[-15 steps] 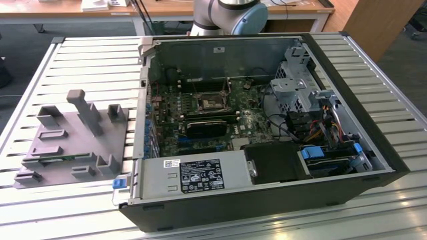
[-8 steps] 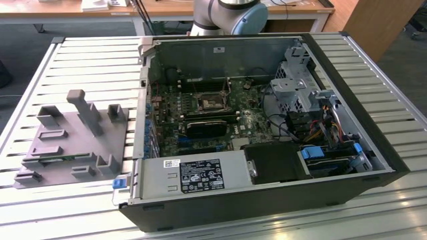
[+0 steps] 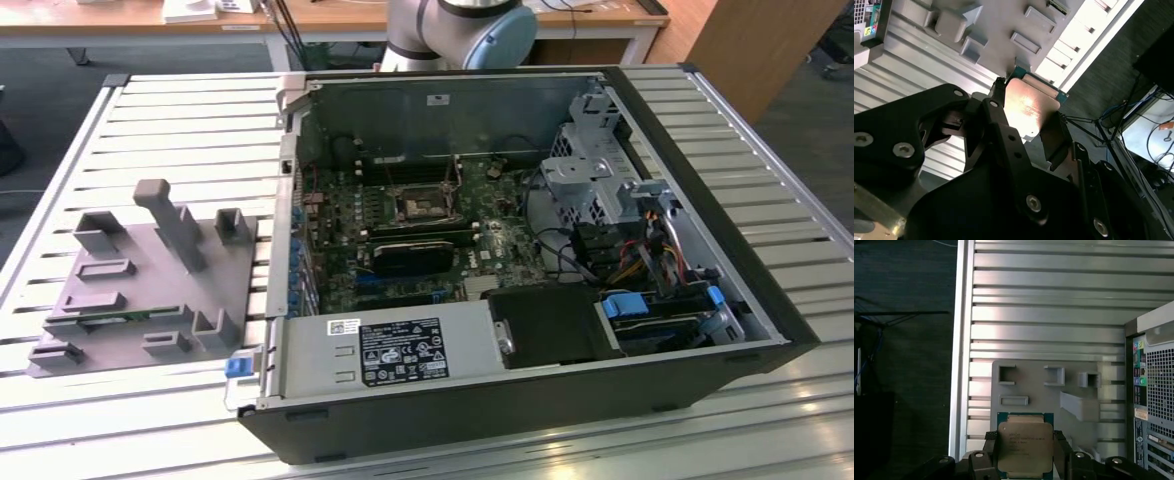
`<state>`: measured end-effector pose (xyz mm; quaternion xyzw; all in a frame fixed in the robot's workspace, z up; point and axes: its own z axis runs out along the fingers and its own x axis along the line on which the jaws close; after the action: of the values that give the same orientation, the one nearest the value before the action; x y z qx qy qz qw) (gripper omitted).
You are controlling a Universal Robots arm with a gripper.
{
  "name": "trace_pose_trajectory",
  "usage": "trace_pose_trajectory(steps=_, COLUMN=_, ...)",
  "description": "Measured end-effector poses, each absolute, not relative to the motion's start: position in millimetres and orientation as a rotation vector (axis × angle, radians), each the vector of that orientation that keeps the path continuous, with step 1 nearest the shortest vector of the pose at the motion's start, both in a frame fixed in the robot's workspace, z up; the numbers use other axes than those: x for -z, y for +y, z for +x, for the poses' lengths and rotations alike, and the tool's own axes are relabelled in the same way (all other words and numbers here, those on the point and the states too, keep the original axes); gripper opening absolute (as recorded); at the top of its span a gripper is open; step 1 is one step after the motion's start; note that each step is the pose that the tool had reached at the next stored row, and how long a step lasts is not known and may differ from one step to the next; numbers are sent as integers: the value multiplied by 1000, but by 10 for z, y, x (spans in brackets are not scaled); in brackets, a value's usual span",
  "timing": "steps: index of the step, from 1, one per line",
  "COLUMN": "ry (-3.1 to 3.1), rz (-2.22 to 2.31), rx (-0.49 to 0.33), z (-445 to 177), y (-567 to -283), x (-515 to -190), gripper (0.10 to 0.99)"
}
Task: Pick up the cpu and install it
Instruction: 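Pick up the cpu and move it towards the insertion slot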
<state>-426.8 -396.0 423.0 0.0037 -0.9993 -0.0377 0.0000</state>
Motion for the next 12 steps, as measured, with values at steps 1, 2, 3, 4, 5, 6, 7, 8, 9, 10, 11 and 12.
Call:
trace_pose_trajectory(steps=1, ry=-3139, rz=12, rx=118, z=-4232, y=-3960, x=-4230, gripper=533)
trace_pose_trajectory(steps=2, ry=-3139, rz=12, rx=118, z=-4201, y=-3960, x=-4230, gripper=533)
trace_pose_trajectory(steps=3, ry=-3139, rz=12, rx=119, z=-4171, y=-3960, x=-4230, gripper=533)
trace_pose_trajectory(steps=4, ry=-3139, rz=12, rx=119, z=-4141, y=-3960, x=-4230, gripper=533)
trace_pose_trajectory(steps=5, ry=-3139, rz=12, rx=119, z=-4112, y=-3960, x=-4230, gripper=533)
trace_pose_trajectory(steps=6, ry=-3139, rz=12, rx=119, z=-4082, y=-3960, x=-4230, gripper=533)
trace_pose_trajectory(steps=7, ry=-3139, rz=12, rx=119, z=-4053, y=-3960, x=-4230, gripper=533)
trace_pose_trajectory(steps=8, ry=-3139, rz=11, rx=119, z=-4026, y=-3960, x=-4230, gripper=533)
trace_pose_trajectory(steps=9, ry=-3139, rz=12, rx=119, z=-4001, y=-3960, x=-4230, gripper=533)
trace_pose_trajectory(steps=10, ry=-3139, rz=12, rx=119, z=-3980, y=-3960, x=-4230, gripper=533)
trace_pose_trajectory(steps=11, ry=-3139, rz=12, rx=119, z=-3961, y=-3960, x=-4230, gripper=533)
trace_pose_trajectory(steps=12, ry=-3139, rz=11, rx=119, z=-3942, y=-3960, x=-4230, gripper=533)
